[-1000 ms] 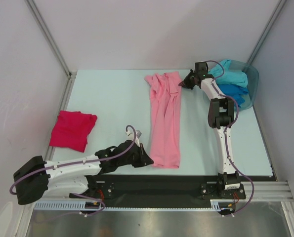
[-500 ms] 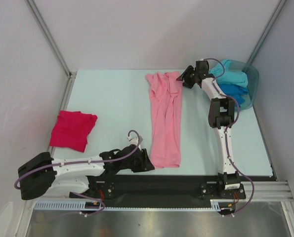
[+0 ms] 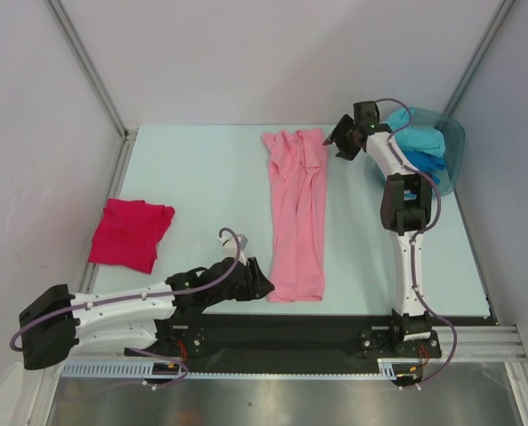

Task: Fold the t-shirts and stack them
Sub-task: Fold the tshirt

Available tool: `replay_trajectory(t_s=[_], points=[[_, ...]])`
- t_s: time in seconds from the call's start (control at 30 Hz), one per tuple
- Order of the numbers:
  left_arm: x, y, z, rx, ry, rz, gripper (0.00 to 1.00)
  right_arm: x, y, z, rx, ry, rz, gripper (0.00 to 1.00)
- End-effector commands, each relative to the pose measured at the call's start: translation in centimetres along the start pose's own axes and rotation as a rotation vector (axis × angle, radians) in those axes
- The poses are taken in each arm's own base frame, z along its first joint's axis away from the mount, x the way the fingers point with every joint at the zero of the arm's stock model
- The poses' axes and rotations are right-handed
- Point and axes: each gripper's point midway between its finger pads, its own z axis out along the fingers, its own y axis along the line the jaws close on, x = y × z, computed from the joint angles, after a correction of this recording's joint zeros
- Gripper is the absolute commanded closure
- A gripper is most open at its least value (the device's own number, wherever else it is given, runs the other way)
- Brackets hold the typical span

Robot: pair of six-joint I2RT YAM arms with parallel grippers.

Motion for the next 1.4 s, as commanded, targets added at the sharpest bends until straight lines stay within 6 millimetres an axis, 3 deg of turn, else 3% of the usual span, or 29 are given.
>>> replay_trajectory(t_s=[0.0,0.13,0.17,0.27,0.3,0.5,0.67,0.73,0.87,1.0,1.37], points=[[-4.7,-1.7,-1.0,0.014,-0.163,0.057,0.48,-2.7,3.2,-8.6,0.034,-0.117,-0.046,0.35],[-7.1,-2.9,-1.6,0.043,-0.207,0.087,0.46,0.5,2.1,-13.1,0.051,-0.118,-0.025,0.34],[-7.3,-2.9,-1.6,0.042,-0.211,0.1,0.46,2.5,1.0,-15.3,0.052,-0.107,-0.019,0.34],[-7.1,-3.0,-1.6,0.056,-0.204,0.101,0.46,5.9,-0.2,-17.8,0.032,-0.116,-0.005,0.35],[-6.5,-2.4,-1.3,0.048,-0.188,0.101,0.46,8.8,-1.8,-19.2,0.038,-0.106,-0.003,0.35],[-4.8,-1.0,-0.6,0.067,-0.159,0.075,0.47,20.1,-8.1,-23.0,0.045,-0.027,-0.008,0.37],[-4.1,0.0,-0.5,0.119,-0.186,0.053,0.47,25.1,-9.9,-25.8,0.022,-0.009,-0.066,0.37],[-3.5,0.6,-0.1,0.109,-0.171,0.053,0.47,25.8,-10.4,-27.1,0.01,-0.012,-0.064,0.37],[-2.7,1.2,0.6,0.105,-0.143,0.049,0.47,28.7,-12.5,-27.9,0.017,0.038,-0.064,0.37],[-2.3,1.4,1.1,0.096,-0.127,0.052,0.47,30.6,-13.3,-28.3,0.002,0.069,-0.062,0.38],[-1.5,1.7,2.2,0.101,-0.1,0.054,0.48,38.8,-16.0,-26.8,-0.045,0.241,-0.026,0.38]])
